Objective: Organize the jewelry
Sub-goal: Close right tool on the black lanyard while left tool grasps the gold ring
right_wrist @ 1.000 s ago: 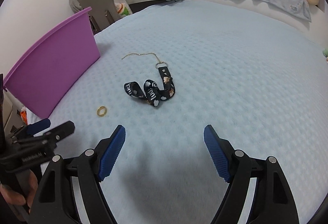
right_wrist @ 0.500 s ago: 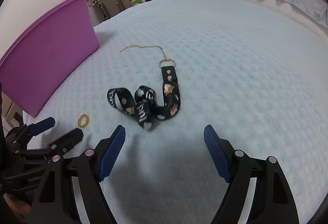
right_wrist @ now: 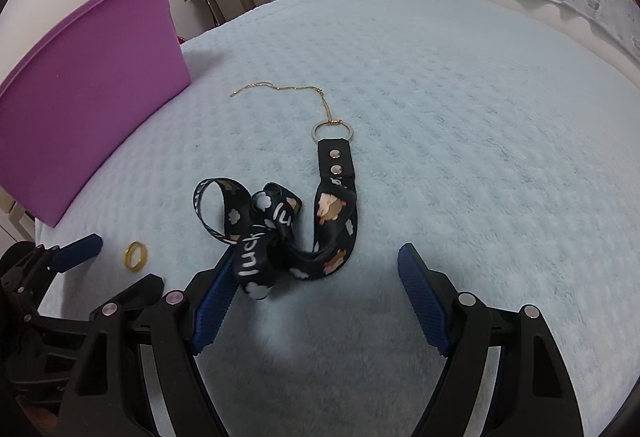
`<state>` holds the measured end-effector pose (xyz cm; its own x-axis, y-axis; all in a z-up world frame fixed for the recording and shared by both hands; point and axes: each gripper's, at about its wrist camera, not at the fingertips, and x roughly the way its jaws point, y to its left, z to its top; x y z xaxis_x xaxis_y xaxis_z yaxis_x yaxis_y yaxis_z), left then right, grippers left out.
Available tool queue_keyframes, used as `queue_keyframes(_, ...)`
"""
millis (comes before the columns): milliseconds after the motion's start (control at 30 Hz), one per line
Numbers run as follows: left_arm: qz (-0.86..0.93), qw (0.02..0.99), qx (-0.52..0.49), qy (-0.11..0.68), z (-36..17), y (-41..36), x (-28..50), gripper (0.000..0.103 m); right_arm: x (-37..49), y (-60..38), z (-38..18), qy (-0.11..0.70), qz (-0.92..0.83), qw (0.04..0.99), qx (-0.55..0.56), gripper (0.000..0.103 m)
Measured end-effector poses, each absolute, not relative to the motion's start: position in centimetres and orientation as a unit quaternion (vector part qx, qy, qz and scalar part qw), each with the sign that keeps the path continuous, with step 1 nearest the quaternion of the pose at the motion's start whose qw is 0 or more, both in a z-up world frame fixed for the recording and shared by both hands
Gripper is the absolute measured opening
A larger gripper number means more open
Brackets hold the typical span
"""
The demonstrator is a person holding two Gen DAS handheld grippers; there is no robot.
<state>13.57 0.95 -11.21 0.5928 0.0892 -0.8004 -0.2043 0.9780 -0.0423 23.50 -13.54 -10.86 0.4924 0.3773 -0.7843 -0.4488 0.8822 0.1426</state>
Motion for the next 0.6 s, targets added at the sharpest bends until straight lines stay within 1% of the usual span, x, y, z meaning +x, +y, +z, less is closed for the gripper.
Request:
queue_keyframes(200,0.100,0.886,-0.050,0.449,-11.8,0.5,14.7,0.096,24.8,-13.1,-11.1,0.441,0.236,0.865,-0.040,0.075)
queue_keyframes(367,0.100,0.887,-0.051,0.447,-12.0,0.6,14.9,0.096,25.5,-12.3,-11.4,0.441,0.228,0.865,-0.064,0.075)
queue_keyframes(433,0.103,0.887,-0.045,0.448,-12.0,0.5,15.1,0.095,25.7,-12.0,-11.5,0.441,0.226,0.866,-0.069,0.075)
queue_keyframes(500,0.105,0.887,-0.039,0.447,-12.0,0.3,15.2,0.092,25.8,-11.8,-11.5,0.439,0.225,0.867,-0.071,0.074)
queue_keyframes(533,0.103,0.888,-0.038,0.446,-12.0,0.2,15.2,0.091,25.8,-11.7,-11.5,0.438,0.225,0.867,-0.073,0.070)
queue_keyframes(567,0.100,0.890,-0.038,0.444,-11.9,0.2,15.1,0.087,25.8,-11.6,-11.5,0.437,0.226,0.868,-0.074,0.067)
queue_keyframes(600,0.095,0.891,-0.038,0.442,-11.8,0.2,15.0,0.079,25.7,-11.6,-11.4,0.435,0.225,0.868,-0.076,0.059)
